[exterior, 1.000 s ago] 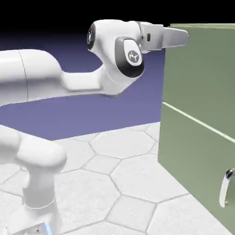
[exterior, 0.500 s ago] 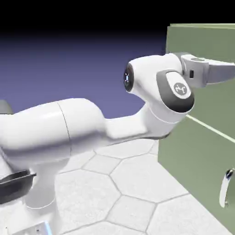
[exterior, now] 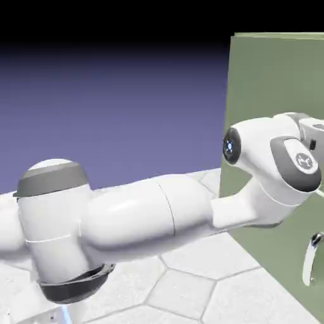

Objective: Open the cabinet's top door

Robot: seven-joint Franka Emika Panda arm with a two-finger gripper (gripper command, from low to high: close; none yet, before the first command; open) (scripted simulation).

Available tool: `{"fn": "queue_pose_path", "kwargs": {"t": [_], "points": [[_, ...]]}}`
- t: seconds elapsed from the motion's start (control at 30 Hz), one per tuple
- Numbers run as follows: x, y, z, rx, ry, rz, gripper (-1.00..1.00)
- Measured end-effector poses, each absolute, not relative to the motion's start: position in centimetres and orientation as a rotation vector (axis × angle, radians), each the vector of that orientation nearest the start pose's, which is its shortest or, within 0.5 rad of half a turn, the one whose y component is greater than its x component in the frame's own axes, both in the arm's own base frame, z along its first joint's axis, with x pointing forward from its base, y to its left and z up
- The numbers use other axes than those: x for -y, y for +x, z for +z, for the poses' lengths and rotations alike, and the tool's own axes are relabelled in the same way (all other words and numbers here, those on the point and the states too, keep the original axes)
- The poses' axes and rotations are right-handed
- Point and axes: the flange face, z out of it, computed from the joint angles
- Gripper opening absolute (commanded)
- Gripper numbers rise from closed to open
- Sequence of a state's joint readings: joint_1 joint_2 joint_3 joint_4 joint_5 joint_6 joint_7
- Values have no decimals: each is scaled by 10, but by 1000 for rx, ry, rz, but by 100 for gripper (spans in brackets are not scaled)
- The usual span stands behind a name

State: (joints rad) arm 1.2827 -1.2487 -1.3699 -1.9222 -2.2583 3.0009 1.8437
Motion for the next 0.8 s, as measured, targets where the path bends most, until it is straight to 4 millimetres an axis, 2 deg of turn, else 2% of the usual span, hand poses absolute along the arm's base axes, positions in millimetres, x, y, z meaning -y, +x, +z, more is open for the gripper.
{"fn": "queue_pose_path", "kwargs": {"t": [0.23,0.43,0.6,0.8], "points": [[242,430,548,-876,-1744,-1846,-100],[213,377,549,-999,-1726,-1919,-100],[182,333,549,-1111,-1706,-1985,-100],[135,281,549,-1262,-1671,-2069,-100]]}}
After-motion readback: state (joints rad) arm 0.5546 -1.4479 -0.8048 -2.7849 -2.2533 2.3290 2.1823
